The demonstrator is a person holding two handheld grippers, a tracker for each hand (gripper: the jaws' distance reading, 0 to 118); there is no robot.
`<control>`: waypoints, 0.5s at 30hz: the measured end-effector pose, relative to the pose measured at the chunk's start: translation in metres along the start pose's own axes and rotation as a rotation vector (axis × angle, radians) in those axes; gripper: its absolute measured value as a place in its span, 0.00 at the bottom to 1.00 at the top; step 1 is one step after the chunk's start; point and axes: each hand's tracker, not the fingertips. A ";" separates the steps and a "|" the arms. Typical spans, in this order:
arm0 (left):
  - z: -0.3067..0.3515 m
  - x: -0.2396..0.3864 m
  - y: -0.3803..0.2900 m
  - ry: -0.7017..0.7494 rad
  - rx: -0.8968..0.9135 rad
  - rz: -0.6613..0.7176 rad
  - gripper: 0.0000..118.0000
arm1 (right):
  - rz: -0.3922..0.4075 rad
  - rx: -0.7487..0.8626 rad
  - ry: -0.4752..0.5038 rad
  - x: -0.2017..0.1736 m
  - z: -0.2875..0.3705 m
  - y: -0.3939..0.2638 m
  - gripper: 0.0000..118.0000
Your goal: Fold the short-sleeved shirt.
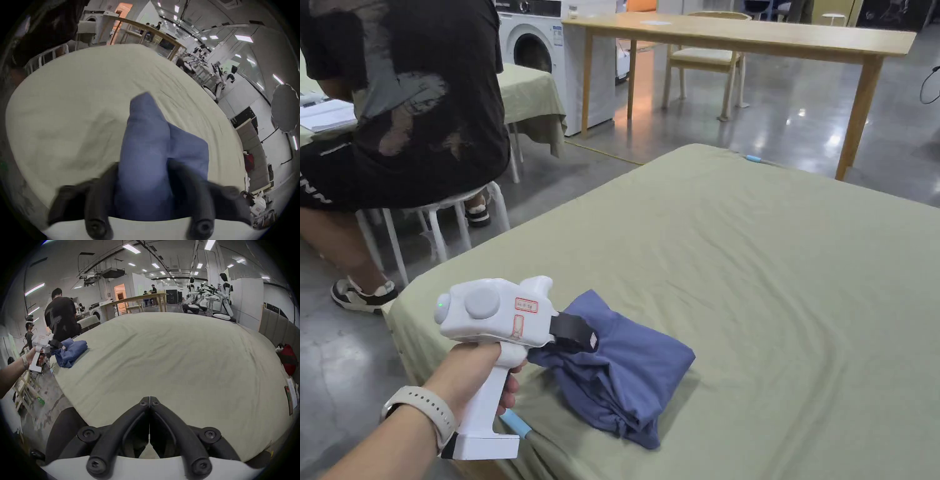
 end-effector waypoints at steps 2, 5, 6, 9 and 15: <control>0.016 -0.003 0.000 0.069 0.064 -0.015 0.90 | 0.012 -0.003 0.000 0.002 0.002 0.002 0.01; 0.040 -0.005 0.002 0.196 0.120 -0.030 0.92 | 0.005 0.022 0.004 0.005 0.011 0.005 0.01; 0.049 0.002 0.000 0.233 0.142 -0.065 0.92 | 0.000 0.030 0.005 0.010 0.013 0.005 0.01; 0.076 0.049 -0.017 0.298 0.195 -0.249 0.68 | -0.011 0.055 0.003 0.017 0.022 0.005 0.01; 0.091 0.183 -0.057 0.208 0.359 -0.517 0.07 | -0.042 0.163 -0.071 0.051 0.057 0.026 0.01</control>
